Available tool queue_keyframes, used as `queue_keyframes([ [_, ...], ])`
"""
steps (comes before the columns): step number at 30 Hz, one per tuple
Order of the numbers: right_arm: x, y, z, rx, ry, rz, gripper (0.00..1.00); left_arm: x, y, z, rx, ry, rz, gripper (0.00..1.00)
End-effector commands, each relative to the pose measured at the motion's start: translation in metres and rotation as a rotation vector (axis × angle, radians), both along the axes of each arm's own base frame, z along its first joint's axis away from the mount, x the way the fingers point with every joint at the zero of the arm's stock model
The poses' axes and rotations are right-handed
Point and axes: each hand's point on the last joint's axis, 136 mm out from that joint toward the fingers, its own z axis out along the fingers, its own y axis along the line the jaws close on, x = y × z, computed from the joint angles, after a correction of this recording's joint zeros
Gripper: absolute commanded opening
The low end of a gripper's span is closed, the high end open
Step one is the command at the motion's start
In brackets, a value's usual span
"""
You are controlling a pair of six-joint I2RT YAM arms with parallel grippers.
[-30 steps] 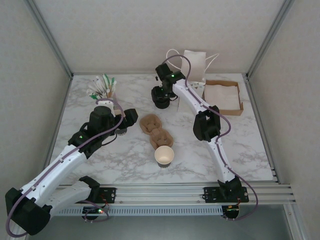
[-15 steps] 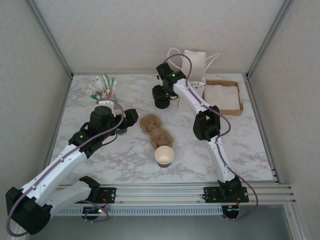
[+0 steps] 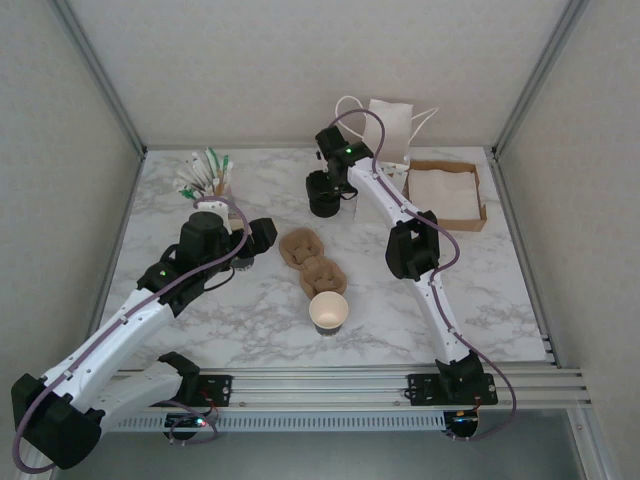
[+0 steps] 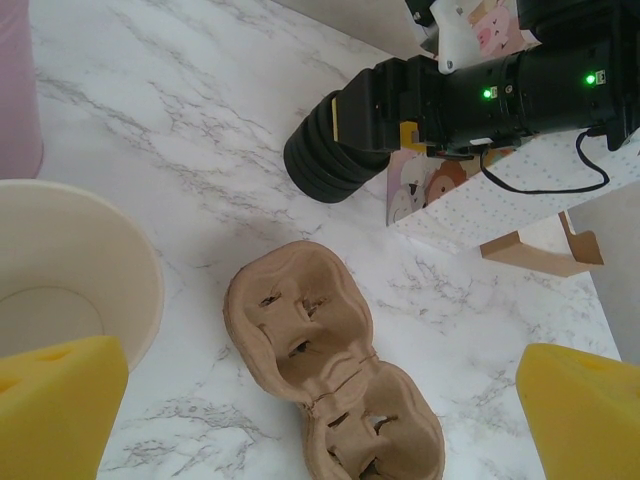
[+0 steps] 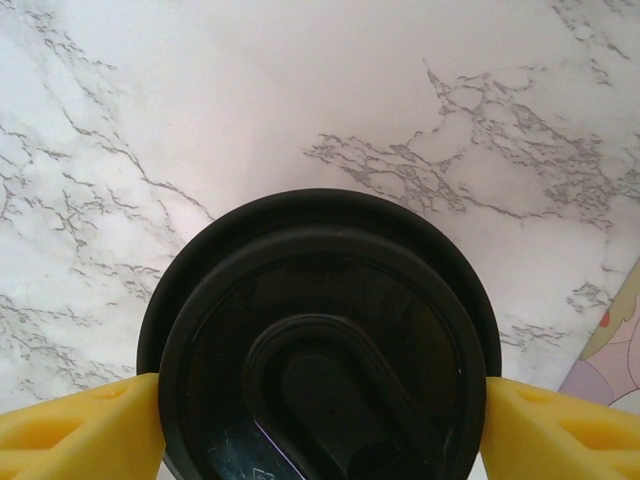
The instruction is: Pack the takeout coffee
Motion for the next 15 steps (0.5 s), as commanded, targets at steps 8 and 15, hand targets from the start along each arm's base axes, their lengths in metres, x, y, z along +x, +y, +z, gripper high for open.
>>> queue_keyframes([
  [8,0.004,-0.0009,0.01,0.014,-0.016,-0.009,0.8,0.0055,-0.0012,0.0079,-0.027,-0.019,0.004,1.0],
  [15,0.0043,0.0005,0.0107,0.03,-0.013,-0.007,0.73,0.0057,-0.0016,0.0069,-0.027,-0.017,0.002,1.0],
])
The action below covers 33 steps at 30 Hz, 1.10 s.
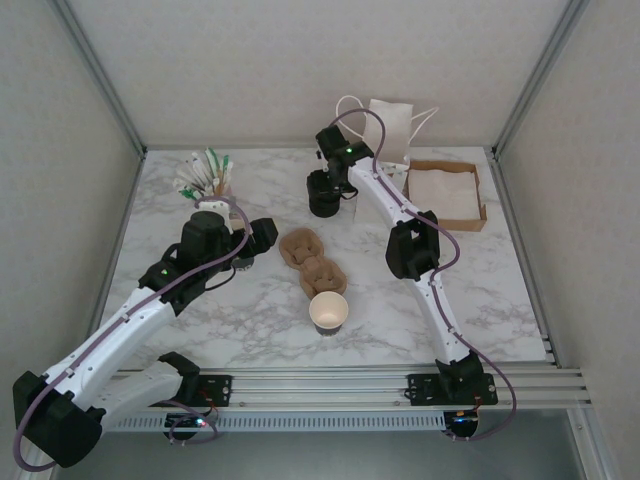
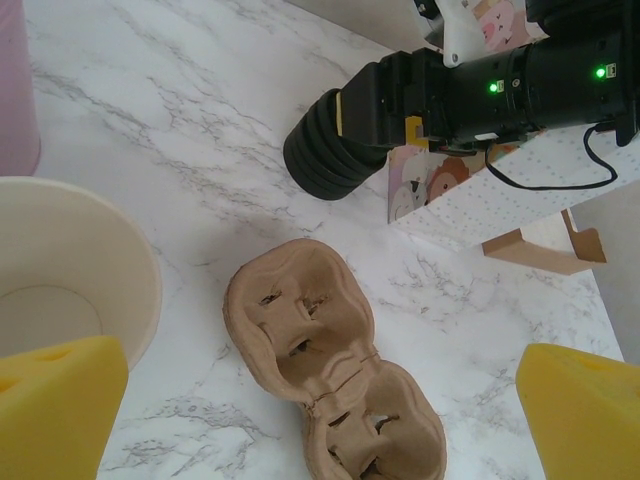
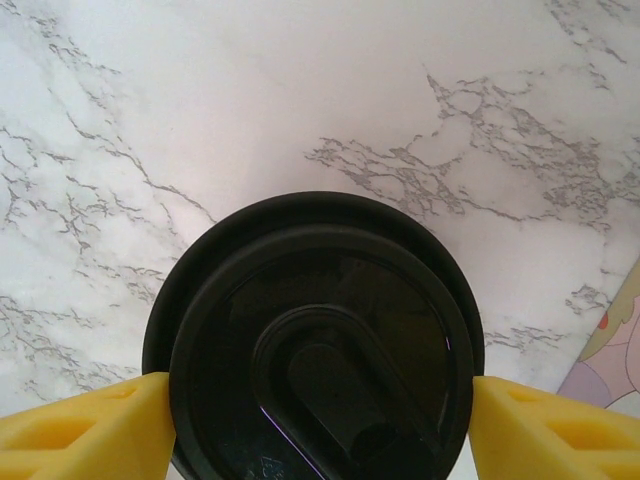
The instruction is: Pack the takeout coffee
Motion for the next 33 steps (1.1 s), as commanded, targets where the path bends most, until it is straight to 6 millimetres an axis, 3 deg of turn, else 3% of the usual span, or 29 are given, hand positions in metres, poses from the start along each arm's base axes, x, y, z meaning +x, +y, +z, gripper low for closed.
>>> queue_keyframes([
  [1,0.003,0.001,0.008,0.024,-0.01,-0.005,0.72,0.004,0.0,0.009,-0.028,-0.024,0.005,1.0],
  [7,0.003,0.002,0.01,0.029,-0.009,-0.006,0.69,0.004,0.0,0.009,-0.028,-0.025,0.006,1.0],
  [20,-0.002,-0.003,0.034,0.037,-0.038,-0.019,0.68,0.005,-0.001,0.009,-0.03,-0.026,0.002,1.0],
  [33,-0.004,-0.001,0.03,0.036,-0.033,-0.019,0.72,0.005,-0.001,0.007,-0.031,-0.023,0.003,1.0],
])
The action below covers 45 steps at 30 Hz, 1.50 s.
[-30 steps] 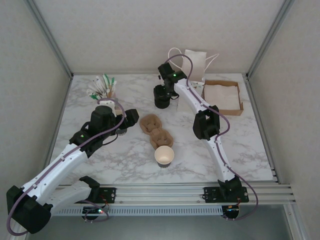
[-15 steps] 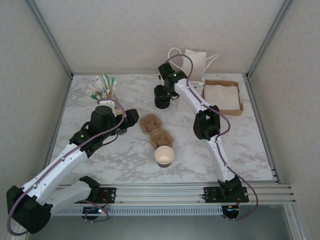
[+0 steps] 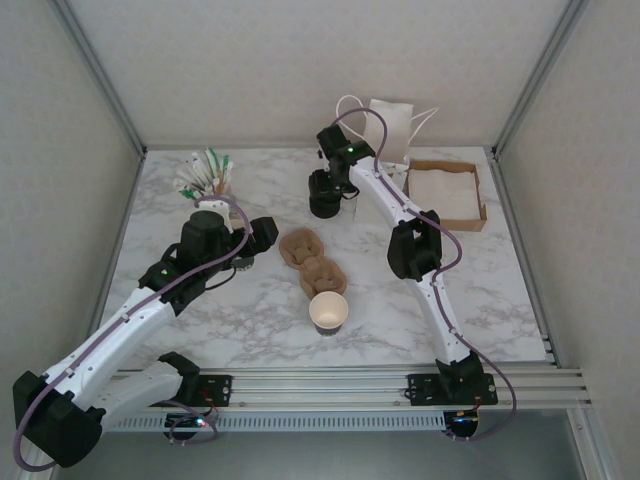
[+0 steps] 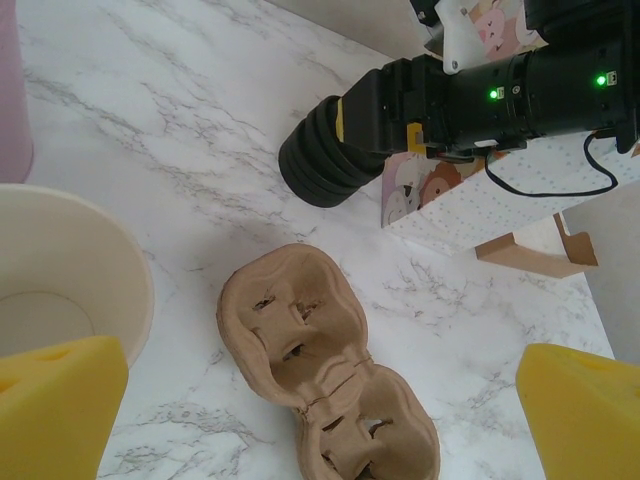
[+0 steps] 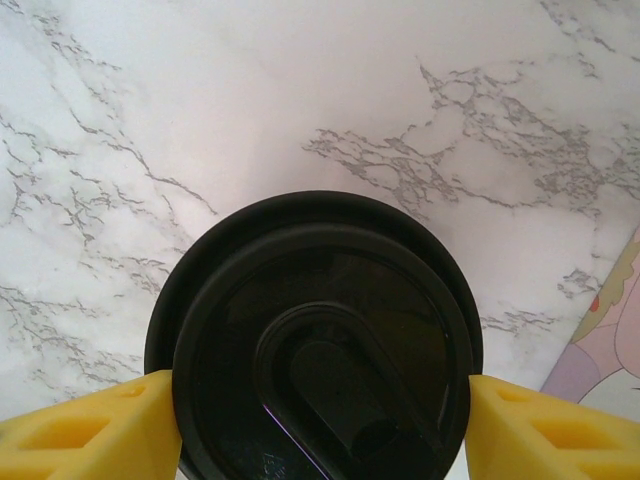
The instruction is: Pack the takeout coffee
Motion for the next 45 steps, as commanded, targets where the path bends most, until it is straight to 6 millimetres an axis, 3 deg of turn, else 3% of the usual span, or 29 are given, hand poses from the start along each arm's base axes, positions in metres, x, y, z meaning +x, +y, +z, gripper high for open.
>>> queue_keyframes([
  [1,0.001,0.001,0.024,0.028,-0.038,-0.006,0.74,0.004,0.0,0.004,-0.021,-0.012,0.005,1.0],
  [9,0.004,0.003,0.02,0.043,-0.036,-0.009,0.76,0.003,0.0,0.003,-0.019,-0.009,0.003,1.0],
  [20,-0.001,0.004,0.023,0.07,-0.022,-0.006,0.67,0.005,-0.001,0.003,-0.018,-0.01,-0.002,1.0],
  [26,-0.004,-0.003,0.022,0.04,-0.025,-0.018,0.64,0.014,-0.015,0.003,-0.043,0.002,-0.041,0.96],
  [32,-0.004,-0.001,0.031,0.065,-0.04,-0.021,0.64,0.046,-0.036,0.021,-0.064,-0.01,-0.065,0.74],
  [35,-0.003,0.0,0.032,0.073,-0.042,-0.026,0.64,0.069,-0.049,0.021,-0.068,0.001,-0.075,0.68],
  [37,-0.003,0.001,0.031,0.073,-0.039,-0.025,0.64,0.082,-0.055,0.019,-0.073,0.008,-0.074,0.67],
  [40,-0.001,-0.003,0.028,0.052,-0.037,-0.036,0.73,0.101,-0.06,0.01,-0.084,0.023,-0.062,0.65],
  [45,0.002,-0.005,0.026,0.057,-0.037,-0.054,0.73,0.129,-0.069,-0.008,-0.111,0.066,-0.065,0.57],
])
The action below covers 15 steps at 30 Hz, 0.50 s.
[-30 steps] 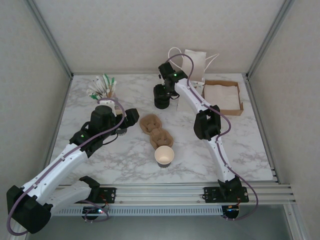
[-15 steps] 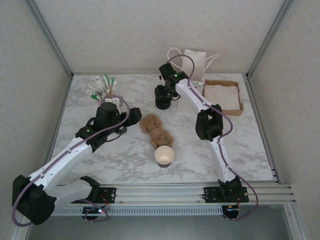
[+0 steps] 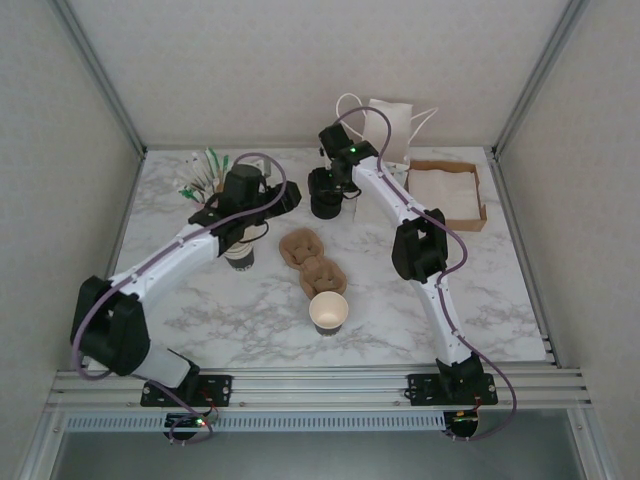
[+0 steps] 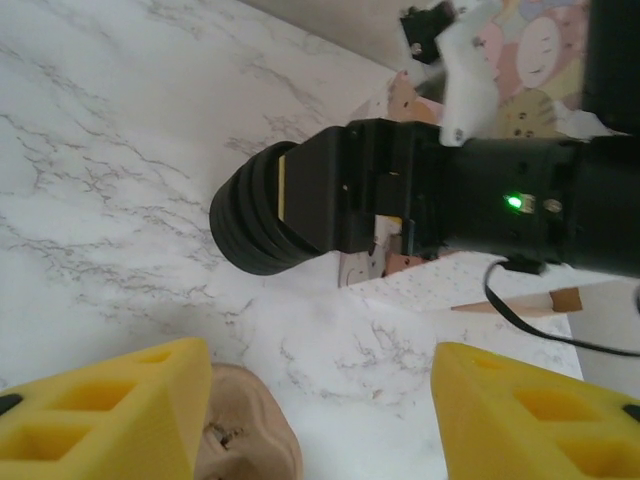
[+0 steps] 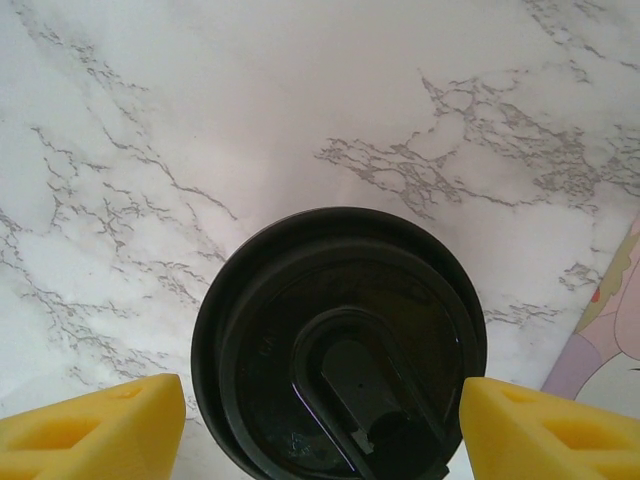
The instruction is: Pack the takeout coffee
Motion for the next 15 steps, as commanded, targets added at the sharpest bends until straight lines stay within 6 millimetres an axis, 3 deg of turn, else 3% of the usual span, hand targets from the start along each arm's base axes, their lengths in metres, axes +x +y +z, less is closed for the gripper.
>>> queue_keyframes([
  [1,0.005,-0.005,0.013,0.013,-0.019,-0.031,0.73,0.022,-0.009,0.007,-0.057,-0.011,-0.013,0.56],
  [8,0.006,-0.004,0.009,0.036,-0.005,-0.036,0.76,0.055,-0.015,-0.028,-0.101,0.064,-0.002,0.44],
  [15,0.008,-0.006,0.006,0.053,0.004,-0.039,0.77,0.076,-0.026,-0.055,-0.124,0.126,-0.025,0.39],
])
